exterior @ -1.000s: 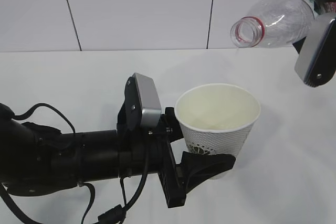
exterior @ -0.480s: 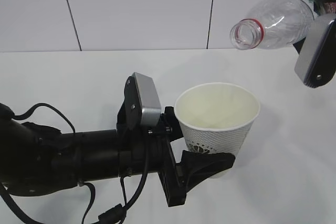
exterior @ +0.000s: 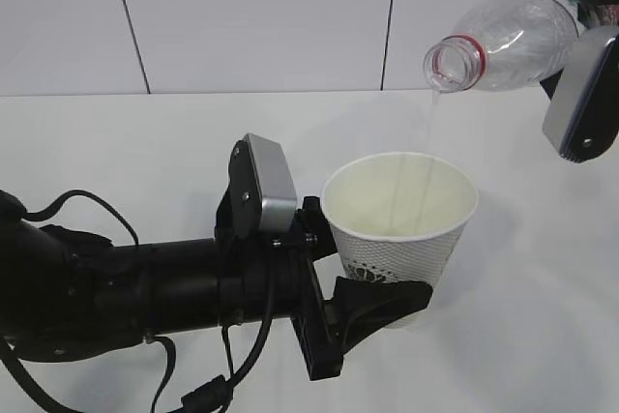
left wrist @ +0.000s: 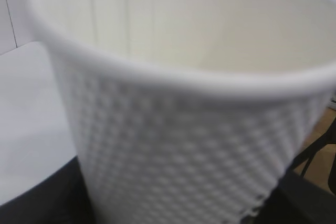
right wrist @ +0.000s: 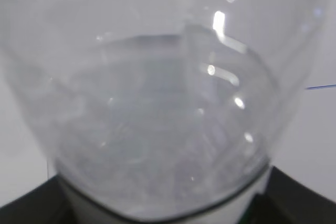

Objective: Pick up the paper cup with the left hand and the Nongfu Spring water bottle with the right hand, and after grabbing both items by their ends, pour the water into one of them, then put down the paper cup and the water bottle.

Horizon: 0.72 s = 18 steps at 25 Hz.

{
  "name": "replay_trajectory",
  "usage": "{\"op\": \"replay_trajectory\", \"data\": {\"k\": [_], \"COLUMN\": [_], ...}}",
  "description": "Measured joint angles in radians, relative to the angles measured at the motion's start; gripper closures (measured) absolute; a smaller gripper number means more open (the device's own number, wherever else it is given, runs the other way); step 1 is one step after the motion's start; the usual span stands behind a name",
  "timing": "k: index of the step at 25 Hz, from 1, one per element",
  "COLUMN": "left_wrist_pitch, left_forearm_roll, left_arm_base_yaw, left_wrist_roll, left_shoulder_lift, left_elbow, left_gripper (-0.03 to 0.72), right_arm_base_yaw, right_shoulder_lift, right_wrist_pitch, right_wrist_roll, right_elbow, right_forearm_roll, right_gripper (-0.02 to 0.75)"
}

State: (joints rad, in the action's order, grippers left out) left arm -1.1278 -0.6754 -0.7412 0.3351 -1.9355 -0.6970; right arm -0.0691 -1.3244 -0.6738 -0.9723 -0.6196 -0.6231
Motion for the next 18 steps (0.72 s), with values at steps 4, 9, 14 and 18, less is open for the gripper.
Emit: {"op": "replay_trajectory", "data": {"k": [4,9,14,18], "left_wrist_pitch": [0.004,0.004,0.004,0.004], "left_forearm_roll": [0.0,0.0,0.003,0.003], "left_arm_base_yaw": [0.0,0.0,0.0,0.0], "left_wrist_roll": [0.0,0.0,0.0,0.0], "left_shoulder_lift": [0.0,0.0,0.0,0.0], "left_elbow": [0.0,0.0,0.0,0.0], "left_gripper": [0.151,0.152,0.152,0.152], "right_arm_base_yaw": [0.0,0.0,0.0,0.0], "right_shoulder_lift": [0.0,0.0,0.0,0.0], "right_wrist_pitch": [0.0,0.0,-0.02,-0.022], "right_wrist_roll": [-0.004,-0.006,-0.006,-0.006], "right_elbow": [0.0,0.0,0.0,0.0], "right_forearm_roll": [0.0,0.0,0.0,0.0], "right_gripper": [0.281,0.281,0.281,0.281]}}
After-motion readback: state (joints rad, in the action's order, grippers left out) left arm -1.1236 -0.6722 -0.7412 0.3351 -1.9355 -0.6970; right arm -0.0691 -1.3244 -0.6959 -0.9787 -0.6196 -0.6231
